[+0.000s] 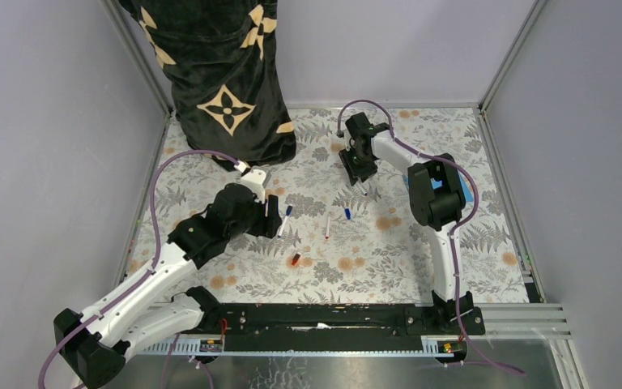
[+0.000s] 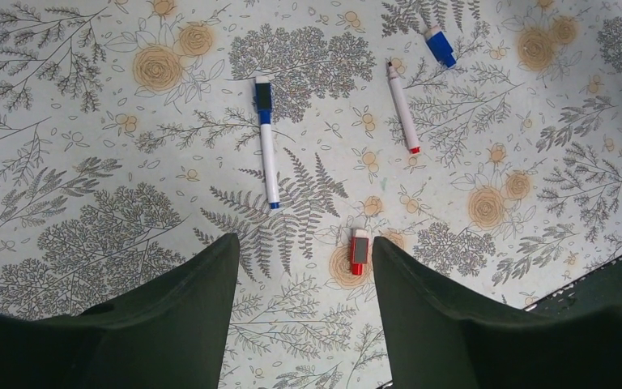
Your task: Insert the pens into the pen caps
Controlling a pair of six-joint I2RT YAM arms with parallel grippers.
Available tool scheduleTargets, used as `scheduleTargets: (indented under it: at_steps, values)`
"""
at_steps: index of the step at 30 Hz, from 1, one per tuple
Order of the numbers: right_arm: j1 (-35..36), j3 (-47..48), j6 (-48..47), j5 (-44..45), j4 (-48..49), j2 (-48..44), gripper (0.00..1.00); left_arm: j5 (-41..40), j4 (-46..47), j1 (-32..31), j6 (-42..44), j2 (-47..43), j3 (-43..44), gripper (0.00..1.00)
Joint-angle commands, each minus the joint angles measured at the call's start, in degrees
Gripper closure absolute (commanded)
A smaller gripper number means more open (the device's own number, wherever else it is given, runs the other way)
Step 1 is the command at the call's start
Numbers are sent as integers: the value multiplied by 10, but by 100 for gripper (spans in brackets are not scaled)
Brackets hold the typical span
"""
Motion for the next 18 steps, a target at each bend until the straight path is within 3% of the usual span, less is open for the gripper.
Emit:
scheduleTargets:
  at_steps: [1,6,11,15,18]
  values:
    - [-1,20,-14,-16,-17,13,56,-16,16,-10,-6,3,-4,33]
    - [-2,20,-16,-20,-17,28,68,-24,15,-21,-10,4,-4,33]
    - [-3,2,-15,-24,0,13,89,-31,14,-26,-11,3,-2,33]
    - [-3,-63,2,-19,51,-63,100,-29,21,-38,-12,-28,-4,34]
    - [-3,-141,21,11,111,-157,100,-20,37,-40,-10,-64,-13,34]
